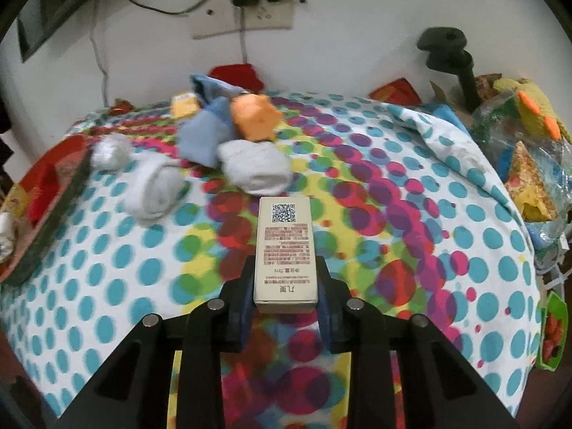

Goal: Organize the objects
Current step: 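Carry the white rolled sock into the red tray and open left tool, then carry the cream box into the red tray and open right tool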

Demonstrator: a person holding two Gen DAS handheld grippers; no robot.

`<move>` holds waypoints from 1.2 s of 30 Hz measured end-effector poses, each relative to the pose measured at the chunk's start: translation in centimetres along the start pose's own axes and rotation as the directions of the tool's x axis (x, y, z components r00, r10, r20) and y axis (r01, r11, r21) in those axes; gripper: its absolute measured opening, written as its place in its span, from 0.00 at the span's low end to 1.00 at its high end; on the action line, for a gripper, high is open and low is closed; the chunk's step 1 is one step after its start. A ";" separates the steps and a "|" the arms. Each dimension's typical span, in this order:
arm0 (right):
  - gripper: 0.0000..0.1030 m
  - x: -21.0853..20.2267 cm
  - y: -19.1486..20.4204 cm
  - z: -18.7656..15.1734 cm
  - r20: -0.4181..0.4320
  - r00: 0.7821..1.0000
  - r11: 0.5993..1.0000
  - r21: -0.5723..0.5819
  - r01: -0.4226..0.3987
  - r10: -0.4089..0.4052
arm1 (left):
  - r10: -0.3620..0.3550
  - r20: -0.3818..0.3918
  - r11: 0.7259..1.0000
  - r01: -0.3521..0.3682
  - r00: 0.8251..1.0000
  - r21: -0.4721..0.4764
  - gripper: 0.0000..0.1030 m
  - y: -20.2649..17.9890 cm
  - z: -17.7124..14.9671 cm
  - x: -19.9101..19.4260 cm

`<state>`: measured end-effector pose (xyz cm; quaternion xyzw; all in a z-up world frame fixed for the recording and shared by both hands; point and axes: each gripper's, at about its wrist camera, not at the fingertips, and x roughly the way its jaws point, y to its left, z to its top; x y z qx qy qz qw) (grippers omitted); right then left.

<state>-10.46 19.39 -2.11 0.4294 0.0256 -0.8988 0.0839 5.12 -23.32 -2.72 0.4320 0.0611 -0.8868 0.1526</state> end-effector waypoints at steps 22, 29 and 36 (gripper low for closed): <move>0.26 -3.1 19.8 2.0 -0.017 0.961 0.916 -0.300 -0.268 0.276 | 0.020 0.025 0.999 -0.019 0.999 -0.044 0.53 1.7 0.7 -1.0; 0.26 -2.5 28.1 2.7 -0.087 0.926 0.849 -0.376 -0.371 0.367 | 0.054 0.035 0.997 -0.052 0.998 -0.054 0.53 2.4 0.8 -1.2; 0.26 0.4 34.1 1.9 -0.169 0.926 0.809 -0.450 -0.378 0.339 | 0.072 0.019 0.994 -0.070 0.997 -0.082 0.54 3.4 1.0 -0.9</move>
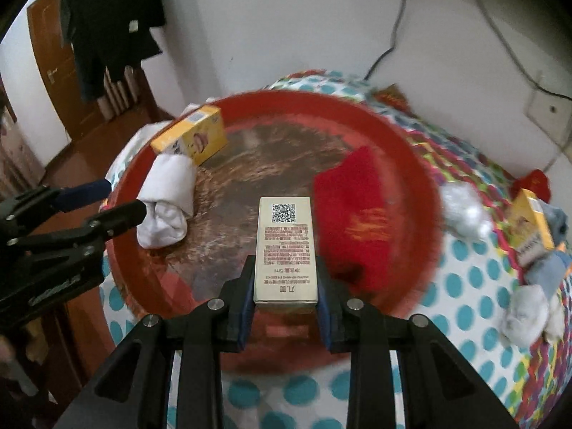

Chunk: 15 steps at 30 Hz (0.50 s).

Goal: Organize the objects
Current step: 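Carry the cream box into the red tray and open right tool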

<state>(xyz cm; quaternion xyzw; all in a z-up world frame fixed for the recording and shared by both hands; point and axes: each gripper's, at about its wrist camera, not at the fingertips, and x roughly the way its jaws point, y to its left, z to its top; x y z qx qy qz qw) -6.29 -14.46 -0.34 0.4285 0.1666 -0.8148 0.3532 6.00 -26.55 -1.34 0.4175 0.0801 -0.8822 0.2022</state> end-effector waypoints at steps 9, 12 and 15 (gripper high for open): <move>0.26 3.4 0.0 1.0 -0.065 0.990 0.992 -0.029 0.125 -0.127 | -0.015 -0.010 1.000 0.015 1.000 -0.013 0.53 0.3 -0.1 0.4; 0.26 3.7 -0.8 1.3 -0.064 0.980 0.982 -0.031 0.184 -0.186 | -0.017 -0.017 1.000 0.017 1.000 -0.009 0.54 0.2 -0.2 0.5; 0.26 4.2 -1.8 1.4 -0.069 0.975 0.978 -0.008 0.210 -0.210 | -0.022 -0.020 1.000 0.022 1.000 -0.012 0.53 0.1 -0.3 0.6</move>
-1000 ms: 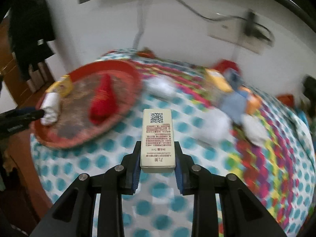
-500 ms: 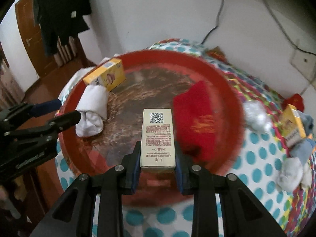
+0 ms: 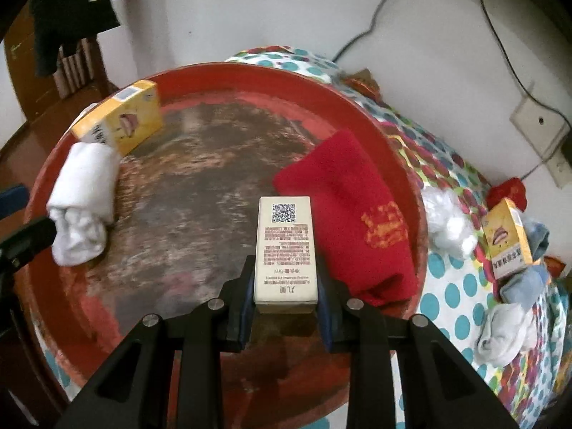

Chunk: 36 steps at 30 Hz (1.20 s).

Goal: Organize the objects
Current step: 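Carry the cream box into the red tray and open right tool, then grasp a white rolled sock on the bedspread with the right tool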

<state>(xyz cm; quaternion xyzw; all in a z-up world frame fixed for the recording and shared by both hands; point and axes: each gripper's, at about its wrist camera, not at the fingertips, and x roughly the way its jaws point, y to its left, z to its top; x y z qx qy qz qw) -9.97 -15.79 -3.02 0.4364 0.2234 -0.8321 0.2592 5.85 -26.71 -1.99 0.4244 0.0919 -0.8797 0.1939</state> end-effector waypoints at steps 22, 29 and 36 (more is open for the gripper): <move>0.44 -3.7 -0.6 -1.7 0.086 0.993 0.996 0.030 -0.087 0.085 | -0.002 0.003 0.999 0.002 1.000 0.044 0.54 -1.3 -0.5 0.4; 0.46 -7.4 -4.4 -5.2 0.145 0.987 0.993 0.082 -0.082 0.070 | -0.005 0.006 0.997 0.004 1.000 0.082 0.54 -2.6 -1.0 0.5; 0.48 -7.8 -14.3 -9.2 0.120 0.991 0.960 0.279 0.018 -0.053 | -0.003 0.017 0.989 0.001 1.000 0.151 0.53 -4.9 -1.7 0.1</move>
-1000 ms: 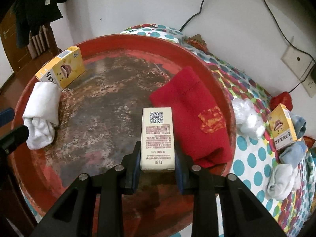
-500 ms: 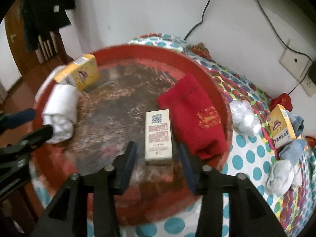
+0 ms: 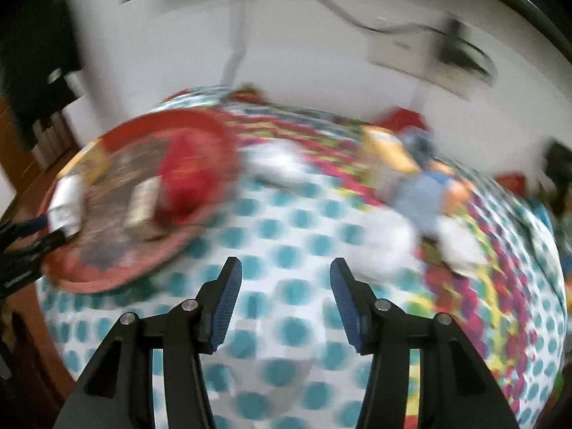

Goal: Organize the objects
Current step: 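Grasp a white rolled sock on the bedspread with the right tool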

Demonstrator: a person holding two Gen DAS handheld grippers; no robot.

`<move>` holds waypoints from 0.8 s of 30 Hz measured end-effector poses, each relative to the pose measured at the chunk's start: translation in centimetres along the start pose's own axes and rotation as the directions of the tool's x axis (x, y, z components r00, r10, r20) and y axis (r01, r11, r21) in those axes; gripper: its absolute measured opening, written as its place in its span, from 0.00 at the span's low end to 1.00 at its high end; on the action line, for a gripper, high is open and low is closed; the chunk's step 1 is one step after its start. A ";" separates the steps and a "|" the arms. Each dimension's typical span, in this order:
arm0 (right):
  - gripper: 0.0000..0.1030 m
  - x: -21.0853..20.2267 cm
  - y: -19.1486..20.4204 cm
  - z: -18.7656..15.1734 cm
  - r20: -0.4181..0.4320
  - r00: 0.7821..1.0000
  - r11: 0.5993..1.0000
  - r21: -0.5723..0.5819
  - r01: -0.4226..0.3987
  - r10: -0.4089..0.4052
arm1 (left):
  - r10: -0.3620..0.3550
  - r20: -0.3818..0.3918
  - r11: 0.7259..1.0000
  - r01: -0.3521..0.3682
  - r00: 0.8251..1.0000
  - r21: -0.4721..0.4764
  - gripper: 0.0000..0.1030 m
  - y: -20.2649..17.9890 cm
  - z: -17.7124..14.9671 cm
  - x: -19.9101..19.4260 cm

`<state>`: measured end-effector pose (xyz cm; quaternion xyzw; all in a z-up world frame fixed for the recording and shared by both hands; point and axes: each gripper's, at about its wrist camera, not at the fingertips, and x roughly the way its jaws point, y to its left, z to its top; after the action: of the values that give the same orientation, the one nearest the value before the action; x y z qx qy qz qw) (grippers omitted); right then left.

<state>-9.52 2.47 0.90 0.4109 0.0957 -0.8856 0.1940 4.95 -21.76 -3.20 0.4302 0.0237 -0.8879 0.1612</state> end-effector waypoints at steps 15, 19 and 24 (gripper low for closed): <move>0.50 5.1 -15.6 -0.5 -0.069 0.991 0.979 0.162 0.126 -0.116 | -0.060 0.016 0.988 0.058 0.998 0.144 0.54 -6.4 -0.3 -1.5; 0.57 6.5 -16.4 0.0 -0.067 0.992 0.979 0.167 0.116 -0.106 | -0.055 0.023 0.982 0.049 0.998 0.183 0.54 -8.6 0.2 -1.8; 0.55 7.5 -16.9 0.4 -0.052 0.994 0.983 0.148 0.108 -0.101 | -0.109 0.082 0.979 0.093 0.991 0.181 0.63 -10.8 1.8 -4.2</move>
<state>-21.35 15.62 -4.38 0.4383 0.0543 -0.8900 0.1137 2.67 -10.75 0.13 0.4001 -0.0407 -0.9122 0.0781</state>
